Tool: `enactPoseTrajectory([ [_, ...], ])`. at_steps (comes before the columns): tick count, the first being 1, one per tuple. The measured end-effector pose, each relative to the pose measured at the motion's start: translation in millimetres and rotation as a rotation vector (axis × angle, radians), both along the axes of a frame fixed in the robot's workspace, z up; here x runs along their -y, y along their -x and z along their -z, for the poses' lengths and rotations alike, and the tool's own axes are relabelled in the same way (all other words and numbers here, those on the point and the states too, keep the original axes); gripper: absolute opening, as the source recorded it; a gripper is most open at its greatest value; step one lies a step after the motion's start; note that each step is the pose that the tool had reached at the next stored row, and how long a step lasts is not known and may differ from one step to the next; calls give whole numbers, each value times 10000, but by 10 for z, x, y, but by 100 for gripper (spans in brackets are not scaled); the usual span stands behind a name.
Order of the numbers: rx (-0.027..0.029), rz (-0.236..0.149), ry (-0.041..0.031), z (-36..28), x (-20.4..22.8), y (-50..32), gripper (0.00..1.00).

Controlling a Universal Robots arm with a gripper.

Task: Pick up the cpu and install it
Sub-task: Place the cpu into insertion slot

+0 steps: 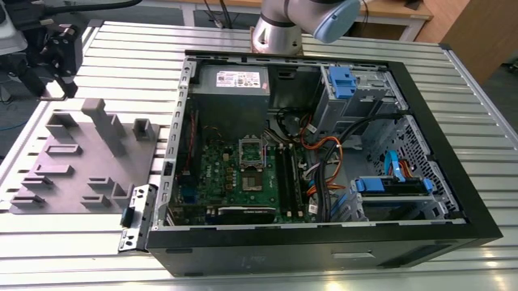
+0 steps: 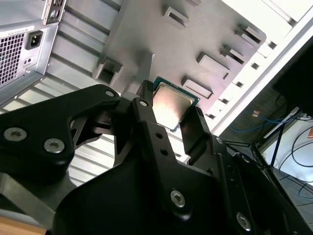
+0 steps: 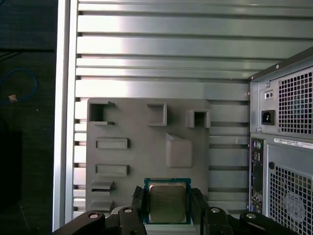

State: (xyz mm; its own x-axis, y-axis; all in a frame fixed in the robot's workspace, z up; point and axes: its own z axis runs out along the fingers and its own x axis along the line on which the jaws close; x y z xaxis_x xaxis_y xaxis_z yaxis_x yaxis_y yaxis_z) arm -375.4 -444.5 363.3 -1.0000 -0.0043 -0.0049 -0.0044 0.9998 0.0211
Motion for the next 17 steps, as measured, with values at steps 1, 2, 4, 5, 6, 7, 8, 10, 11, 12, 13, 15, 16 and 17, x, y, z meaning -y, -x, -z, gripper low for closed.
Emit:
enactPoseTrajectory([
  [1,0,0,0,0,0,-15,47],
  [2,0,0,0,0,0,-32,47],
  [4,0,1,0,0,0,-63,47],
  [5,0,1,0,0,0,-77,47],
  [6,0,0,0,0,0,-91,47],
  [7,0,0,0,0,0,-106,47],
  [8,0,0,0,0,0,-121,47],
  [10,0,0,0,0,0,-156,47],
  [11,-1,0,0,0,0,-175,47],
  [12,0,0,0,0,0,-194,47],
  [13,0,0,1,0,0,-213,47],
  [15,0,1,0,0,0,-294,47],
  [16,0,0,0,0,0,-320,47],
  [17,0,0,0,0,0,-348,47],
])
